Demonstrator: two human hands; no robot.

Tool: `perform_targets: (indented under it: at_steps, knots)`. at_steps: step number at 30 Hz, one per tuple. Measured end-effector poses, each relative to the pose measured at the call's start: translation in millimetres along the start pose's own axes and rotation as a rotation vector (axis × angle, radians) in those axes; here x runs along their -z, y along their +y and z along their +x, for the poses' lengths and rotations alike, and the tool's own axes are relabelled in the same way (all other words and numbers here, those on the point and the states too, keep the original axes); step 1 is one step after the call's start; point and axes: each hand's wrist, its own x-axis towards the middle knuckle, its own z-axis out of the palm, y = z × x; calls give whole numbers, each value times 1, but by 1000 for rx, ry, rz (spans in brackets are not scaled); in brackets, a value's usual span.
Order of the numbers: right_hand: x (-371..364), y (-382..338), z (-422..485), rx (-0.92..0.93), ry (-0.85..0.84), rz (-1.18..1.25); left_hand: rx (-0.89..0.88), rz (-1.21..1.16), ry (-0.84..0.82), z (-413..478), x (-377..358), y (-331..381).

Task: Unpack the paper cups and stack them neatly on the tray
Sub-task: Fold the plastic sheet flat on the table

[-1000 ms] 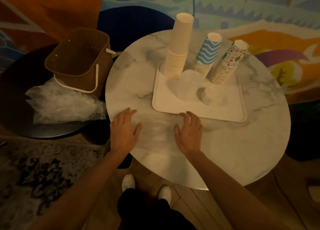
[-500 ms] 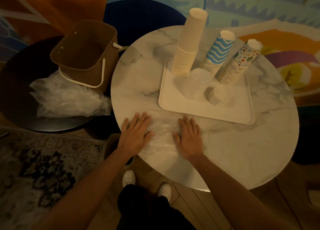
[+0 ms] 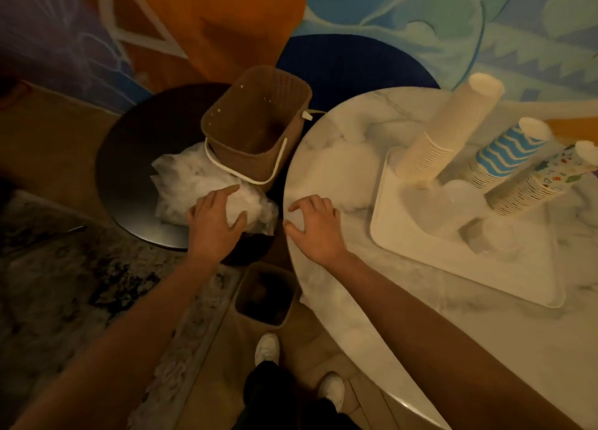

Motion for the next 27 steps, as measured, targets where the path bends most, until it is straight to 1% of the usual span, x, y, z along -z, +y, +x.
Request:
perform_targets:
  at_steps: [2, 4, 7, 11, 14, 16, 19, 22, 24, 25, 27]
  knots:
    - [-11, -21, 23, 8, -71, 17, 91, 61, -28, 13, 13, -24]
    - [-22, -38, 44, 4, -155, 43, 146, 156, -59, 25, 21, -45]
    - [-41, -56, 68, -24, -280, 48, 159, 294, -139, 40, 21, -72]
    - [-62, -67, 86, -77, -377, 37, 167, 377, -229, 53, 10, -94]
    - [-73, -67, 90, -100, -413, 44, 157, 403, -235, 56, 2, -101]
    - [-75, -67, 91, -108, -419, 62, 133, 408, -183, 57, -1, -103]
    - [-71, -68, 92, -84, -373, 138, 91, 322, -28, 59, 1, -96]
    - [-60, -73, 92, 13, -227, 196, -21, 223, 86, 64, 17, -83]
    - [-49, -75, 91, 82, -68, 194, -83, 149, 77, 66, 31, -70]
    - [-41, -76, 89, 111, -1, 200, -87, 79, 64, 66, 38, -61]
    - [-23, -75, 84, 146, 66, 223, -48, -89, 19, 63, 49, -39]
